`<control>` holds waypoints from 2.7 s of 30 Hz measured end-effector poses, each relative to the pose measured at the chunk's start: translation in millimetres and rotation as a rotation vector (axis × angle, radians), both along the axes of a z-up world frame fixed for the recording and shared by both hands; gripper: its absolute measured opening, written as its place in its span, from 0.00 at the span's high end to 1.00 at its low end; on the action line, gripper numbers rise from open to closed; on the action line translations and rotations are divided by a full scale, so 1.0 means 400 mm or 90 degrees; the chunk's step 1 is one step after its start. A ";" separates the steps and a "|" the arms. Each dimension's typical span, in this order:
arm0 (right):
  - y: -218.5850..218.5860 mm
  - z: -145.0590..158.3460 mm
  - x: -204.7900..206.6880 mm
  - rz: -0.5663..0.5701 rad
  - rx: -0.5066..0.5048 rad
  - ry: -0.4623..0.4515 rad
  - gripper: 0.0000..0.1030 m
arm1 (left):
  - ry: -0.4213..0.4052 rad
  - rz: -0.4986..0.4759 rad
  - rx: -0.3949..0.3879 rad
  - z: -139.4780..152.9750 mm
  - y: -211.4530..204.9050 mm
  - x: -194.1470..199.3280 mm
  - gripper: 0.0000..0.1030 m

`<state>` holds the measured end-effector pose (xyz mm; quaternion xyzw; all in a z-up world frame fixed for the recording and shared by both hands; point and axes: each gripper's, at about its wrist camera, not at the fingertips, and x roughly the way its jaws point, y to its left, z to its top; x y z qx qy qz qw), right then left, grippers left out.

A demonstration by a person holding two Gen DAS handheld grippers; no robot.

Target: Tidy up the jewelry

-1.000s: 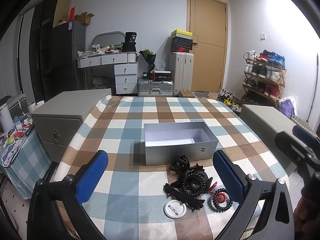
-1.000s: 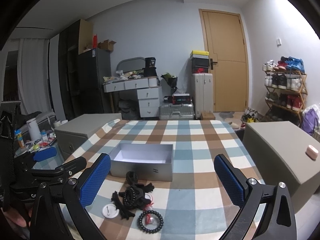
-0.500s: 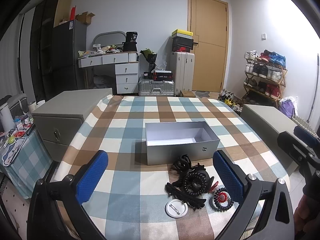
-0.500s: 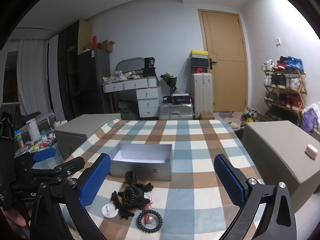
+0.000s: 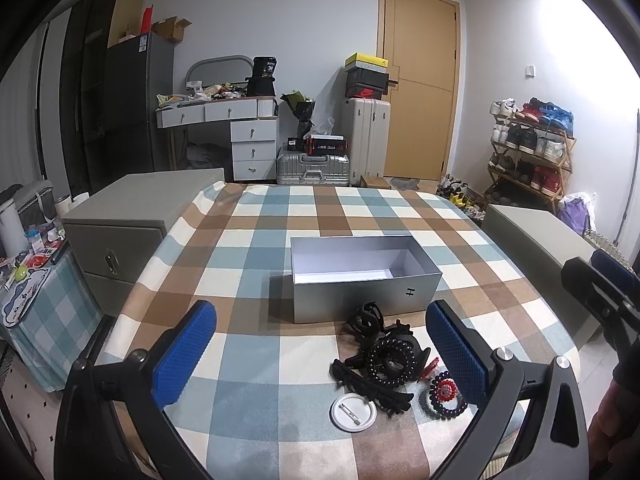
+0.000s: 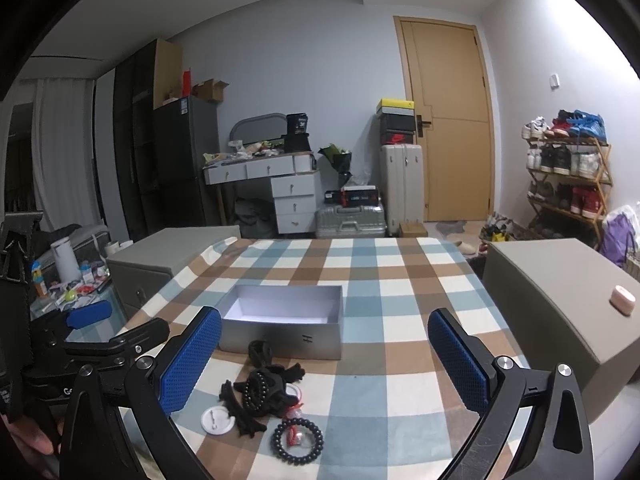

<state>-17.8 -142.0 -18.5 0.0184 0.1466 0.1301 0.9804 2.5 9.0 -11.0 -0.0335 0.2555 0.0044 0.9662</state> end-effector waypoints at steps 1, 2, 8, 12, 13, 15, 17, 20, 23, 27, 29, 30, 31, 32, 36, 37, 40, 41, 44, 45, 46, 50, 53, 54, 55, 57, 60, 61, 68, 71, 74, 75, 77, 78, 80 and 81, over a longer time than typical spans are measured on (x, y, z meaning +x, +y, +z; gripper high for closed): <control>0.001 0.000 0.000 0.001 -0.001 0.000 0.00 | 0.000 0.000 0.000 0.000 0.000 -0.001 0.01; 0.001 -0.001 -0.001 0.001 0.000 0.000 0.00 | 0.001 0.000 -0.001 0.000 0.000 -0.001 0.01; 0.003 -0.006 0.001 0.002 -0.001 0.002 0.00 | 0.003 -0.003 0.000 -0.003 -0.001 -0.005 0.01; 0.003 -0.013 0.006 0.001 -0.002 0.008 0.00 | 0.014 -0.019 -0.011 -0.009 0.004 -0.003 0.01; 0.003 -0.015 0.008 0.000 -0.003 0.009 0.00 | 0.020 -0.027 -0.015 -0.013 0.005 -0.002 0.01; 0.002 -0.022 0.011 -0.002 -0.005 0.013 0.00 | 0.022 -0.037 -0.015 -0.017 0.006 -0.001 0.01; -0.001 -0.028 0.016 -0.004 -0.002 0.019 0.00 | 0.025 -0.049 -0.017 -0.022 0.005 0.000 0.01; -0.005 -0.042 0.027 -0.008 0.000 0.032 0.00 | 0.040 -0.074 -0.029 -0.036 0.013 0.005 0.01; -0.009 -0.057 0.037 -0.011 -0.001 0.043 0.00 | 0.065 -0.102 -0.045 -0.066 0.027 0.011 0.01; -0.013 -0.085 0.054 -0.014 -0.005 0.058 0.00 | 0.113 -0.138 -0.076 -0.112 0.040 0.022 0.01; -0.012 -0.096 0.062 -0.015 -0.008 0.067 0.00 | 0.142 -0.159 -0.081 -0.139 0.039 0.029 0.01; -0.011 -0.102 0.067 -0.013 -0.009 0.071 0.00 | 0.154 -0.166 -0.082 -0.151 0.038 0.030 0.01; -0.010 -0.109 0.071 -0.013 -0.011 0.074 0.00 | 0.166 -0.174 -0.084 -0.163 0.037 0.031 0.01; -0.010 -0.114 0.074 -0.014 -0.012 0.077 0.00 | 0.180 -0.181 -0.086 -0.179 0.037 0.034 0.03; -0.006 -0.140 0.091 -0.010 -0.018 0.095 0.00 | 0.217 -0.207 -0.093 -0.206 0.032 0.042 0.12; -0.005 -0.144 0.096 -0.009 -0.018 0.098 0.00 | 0.223 -0.215 -0.090 -0.210 0.029 0.043 0.14; -0.004 -0.156 0.107 -0.009 -0.019 0.107 0.00 | 0.228 -0.235 -0.071 -0.210 0.017 0.043 0.20; -0.004 -0.158 0.109 -0.008 -0.021 0.108 0.00 | 0.234 -0.243 -0.061 -0.208 0.008 0.041 0.22; -0.005 -0.162 0.114 -0.009 -0.028 0.110 0.00 | 0.246 -0.254 -0.023 -0.211 -0.014 0.047 0.32; -0.007 -0.163 0.115 -0.011 -0.028 0.112 0.00 | 0.247 -0.259 -0.018 -0.213 -0.015 0.048 0.34; -0.009 -0.163 0.119 -0.012 -0.026 0.114 0.00 | 0.247 -0.263 -0.011 -0.215 -0.019 0.046 0.38; -0.018 -0.165 0.120 -0.015 -0.021 0.117 0.00 | 0.247 -0.265 0.036 -0.219 -0.031 0.041 0.56; -0.022 -0.164 0.116 -0.015 -0.025 0.116 0.00 | 0.247 -0.265 0.054 -0.219 -0.029 0.047 0.66; -0.025 -0.165 0.114 -0.016 -0.025 0.116 0.00 | 0.247 -0.264 0.050 -0.220 -0.027 0.053 0.66; -0.028 -0.165 0.113 -0.017 -0.025 0.117 0.00 | 0.246 -0.264 0.044 -0.219 -0.024 0.053 0.66; -0.033 -0.167 0.113 -0.019 -0.022 0.121 0.00 | 0.241 -0.264 0.040 -0.218 -0.018 0.053 0.68; -0.041 -0.169 0.111 -0.017 -0.020 0.129 0.00 | 0.239 -0.263 0.041 -0.213 -0.010 0.061 0.87; -0.043 -0.169 0.110 -0.015 -0.019 0.132 0.00 | 0.241 -0.263 0.040 -0.214 -0.011 0.062 0.88; -0.050 -0.176 0.095 -0.006 -0.012 0.143 0.00 | 0.231 -0.257 0.000 -0.207 0.010 0.056 0.90; -0.052 -0.178 0.092 -0.007 -0.012 0.147 0.00 | 0.230 -0.268 -0.019 -0.197 0.009 0.050 0.85; -0.056 -0.176 0.088 -0.007 -0.006 0.149 0.00 | 0.238 -0.284 -0.013 -0.202 -0.003 0.044 0.61; -0.056 -0.175 0.086 -0.008 -0.006 0.148 0.00 | 0.240 -0.289 -0.006 -0.205 -0.008 0.041 0.60; -0.053 -0.173 0.082 -0.007 -0.007 0.145 0.00 | 0.249 -0.294 0.003 -0.215 -0.016 0.039 0.60; -0.052 -0.173 0.081 -0.007 -0.009 0.143 0.00 | 0.255 -0.293 0.008 -0.220 -0.018 0.040 0.60; -0.049 -0.175 0.081 -0.005 -0.013 0.143 0.00 | 0.252 -0.292 0.025 -0.222 -0.026 0.038 0.60; -0.046 -0.176 0.080 -0.003 -0.015 0.144 0.00 | 0.252 -0.290 0.032 -0.221 -0.028 0.037 0.60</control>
